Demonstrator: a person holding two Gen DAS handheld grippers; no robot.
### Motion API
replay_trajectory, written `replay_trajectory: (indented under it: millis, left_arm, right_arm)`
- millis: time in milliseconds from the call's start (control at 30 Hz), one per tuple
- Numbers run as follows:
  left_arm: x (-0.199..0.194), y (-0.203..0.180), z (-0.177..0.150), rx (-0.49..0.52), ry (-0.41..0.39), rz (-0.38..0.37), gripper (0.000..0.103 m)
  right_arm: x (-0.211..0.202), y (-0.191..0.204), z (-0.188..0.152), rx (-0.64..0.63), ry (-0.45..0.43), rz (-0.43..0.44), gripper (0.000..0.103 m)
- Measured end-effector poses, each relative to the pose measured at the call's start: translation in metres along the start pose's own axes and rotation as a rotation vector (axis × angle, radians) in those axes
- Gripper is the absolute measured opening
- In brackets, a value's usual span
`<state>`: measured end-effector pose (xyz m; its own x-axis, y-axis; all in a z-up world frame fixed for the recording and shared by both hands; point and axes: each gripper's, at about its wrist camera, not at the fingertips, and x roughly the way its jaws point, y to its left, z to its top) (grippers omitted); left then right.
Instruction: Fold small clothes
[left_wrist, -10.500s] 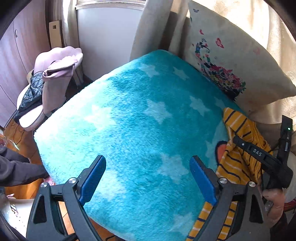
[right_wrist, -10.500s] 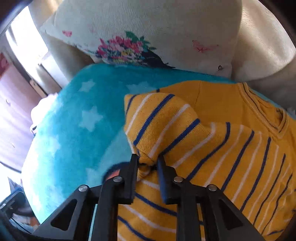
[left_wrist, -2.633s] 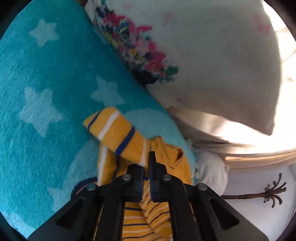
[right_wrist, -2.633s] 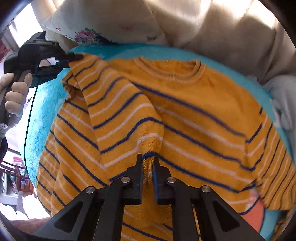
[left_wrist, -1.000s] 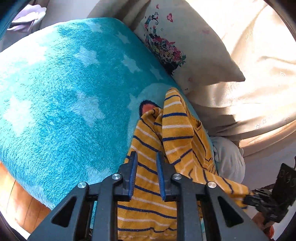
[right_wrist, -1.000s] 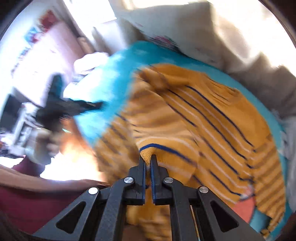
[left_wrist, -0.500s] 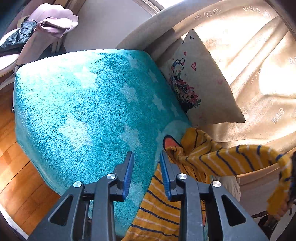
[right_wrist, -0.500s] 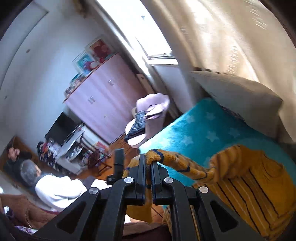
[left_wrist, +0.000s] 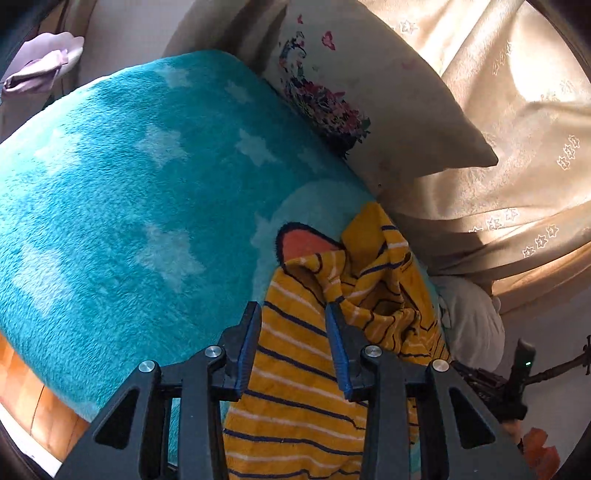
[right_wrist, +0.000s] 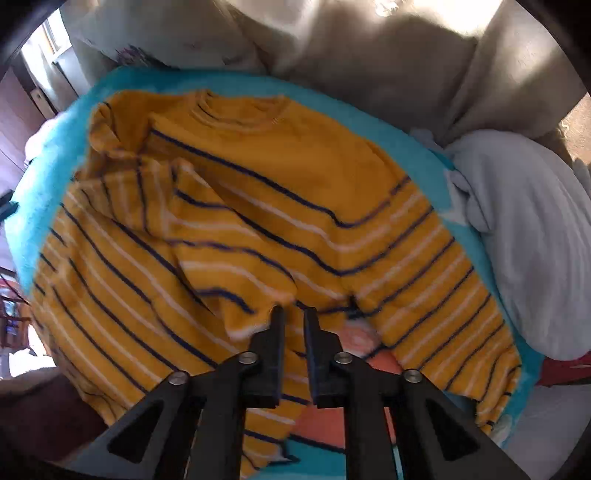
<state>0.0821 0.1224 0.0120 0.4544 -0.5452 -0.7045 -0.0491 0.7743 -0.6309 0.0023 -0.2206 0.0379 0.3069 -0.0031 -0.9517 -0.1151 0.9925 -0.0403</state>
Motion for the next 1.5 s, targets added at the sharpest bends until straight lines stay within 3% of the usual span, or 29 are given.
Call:
replay_trajectory:
  millis: [33,100,167,233,367,400,433,500,533,600,700,800,967,1067,1100,1133,1200,1233,1300,1367,1500]
  left_arm:
    - [0.007,-0.003,0.004,0.012,0.010,-0.001,0.034]
    - [0.027,-0.009,0.016,0.050,0.029,0.014,0.037]
    - [0.047,-0.017,0.027,0.104,0.052,0.042,0.037]
    - [0.067,-0.023,0.034,0.154,0.080,0.055,0.037]
    - [0.099,-0.027,0.036,0.213,0.151,0.013,0.038]
    - [0.105,-0.027,0.036,0.222,0.164,0.007,0.038]
    - [0.109,-0.027,0.035,0.231,0.175,0.000,0.038]
    - [0.114,-0.028,0.034,0.254,0.195,-0.016,0.035]
    - [0.114,-0.028,0.034,0.265,0.201,-0.014,0.020]
    - [0.115,-0.025,0.035,0.261,0.222,-0.017,0.005]
    - [0.106,-0.015,0.037,0.219,0.218,-0.035,0.005]
    - [0.095,-0.005,0.037,0.183,0.212,-0.046,0.005]
    - [0.076,0.006,0.042,0.161,0.194,-0.048,0.005]
    - [0.068,0.011,0.051,0.176,0.182,-0.042,0.008]
    - [0.067,0.010,0.055,0.184,0.182,-0.044,0.014]
    - [0.069,0.010,0.060,0.191,0.180,-0.043,0.022]
    - [0.076,0.006,0.074,0.204,0.178,-0.037,0.025]
    - [0.080,0.003,0.082,0.208,0.176,-0.036,0.025]
    - [0.086,0.000,0.097,0.179,0.152,-0.041,0.025]
    - [0.087,0.001,0.107,0.143,0.145,-0.066,0.025]
    - [0.090,0.005,0.117,0.142,0.127,-0.022,0.025]
  right_arm:
    - [-0.009,0.012,0.014,-0.007,-0.064,0.044,0.052]
    - [-0.023,0.043,0.041,-0.056,-0.183,0.106,0.062]
    - [-0.027,0.082,0.070,-0.122,-0.248,0.171,0.063]
    - [-0.018,0.125,0.100,-0.205,-0.252,0.205,0.063]
    - [0.029,0.200,0.149,-0.355,-0.188,0.124,0.063]
    - [0.041,0.209,0.157,-0.374,-0.163,0.091,0.056]
    - [0.062,0.217,0.169,-0.403,-0.108,0.035,0.010]
    - [0.084,0.220,0.185,-0.386,-0.045,-0.009,0.011]
    - [0.088,0.219,0.190,-0.362,-0.052,0.007,0.010]
    - [0.085,0.217,0.209,-0.332,-0.081,0.024,0.010]
    - [0.075,0.226,0.245,-0.304,-0.157,0.068,0.010]
    - [0.090,0.239,0.272,-0.309,-0.186,0.028,0.011]
    - [0.127,0.238,0.279,-0.307,-0.122,0.001,0.019]
    - [0.094,0.209,0.271,-0.222,-0.179,0.080,0.041]
    - [0.080,0.199,0.266,-0.194,-0.213,0.090,0.051]
    - [0.061,0.183,0.259,-0.156,-0.262,0.091,0.053]
    - [0.039,0.157,0.242,-0.101,-0.277,0.076,0.051]
    - [0.033,0.146,0.233,-0.069,-0.253,0.086,0.034]
    - [0.038,0.135,0.221,-0.005,-0.198,0.137,0.017]
    - [0.050,0.139,0.212,0.024,-0.175,0.173,0.017]
    - [0.080,0.167,0.193,0.050,-0.138,0.267,0.017]
